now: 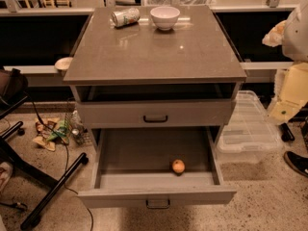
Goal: Pick orange from middle drawer and place on counter
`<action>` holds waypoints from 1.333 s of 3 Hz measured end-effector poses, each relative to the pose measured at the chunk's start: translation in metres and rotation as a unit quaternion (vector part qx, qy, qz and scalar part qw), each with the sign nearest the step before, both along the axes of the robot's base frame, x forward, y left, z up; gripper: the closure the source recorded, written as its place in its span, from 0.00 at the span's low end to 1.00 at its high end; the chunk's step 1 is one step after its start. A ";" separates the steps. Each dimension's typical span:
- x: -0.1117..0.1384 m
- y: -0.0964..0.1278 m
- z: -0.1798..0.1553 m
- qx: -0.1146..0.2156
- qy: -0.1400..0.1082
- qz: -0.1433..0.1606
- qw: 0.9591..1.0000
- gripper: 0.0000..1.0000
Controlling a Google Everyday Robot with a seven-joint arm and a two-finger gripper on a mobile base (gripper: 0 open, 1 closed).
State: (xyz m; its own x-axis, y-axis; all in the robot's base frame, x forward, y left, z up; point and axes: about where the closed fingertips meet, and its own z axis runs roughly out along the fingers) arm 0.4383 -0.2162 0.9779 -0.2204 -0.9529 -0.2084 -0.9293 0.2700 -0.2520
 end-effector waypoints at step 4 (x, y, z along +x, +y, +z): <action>0.000 0.025 -0.089 0.102 0.011 -0.004 0.995 0.00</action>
Offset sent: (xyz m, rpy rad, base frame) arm 0.0016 -0.0007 -0.0027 0.0416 -0.0033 -0.0009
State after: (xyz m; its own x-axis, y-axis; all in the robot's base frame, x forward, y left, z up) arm 0.4379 -0.1913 0.8890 -0.2344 -0.8899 -0.3914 -0.9319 0.3203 -0.1703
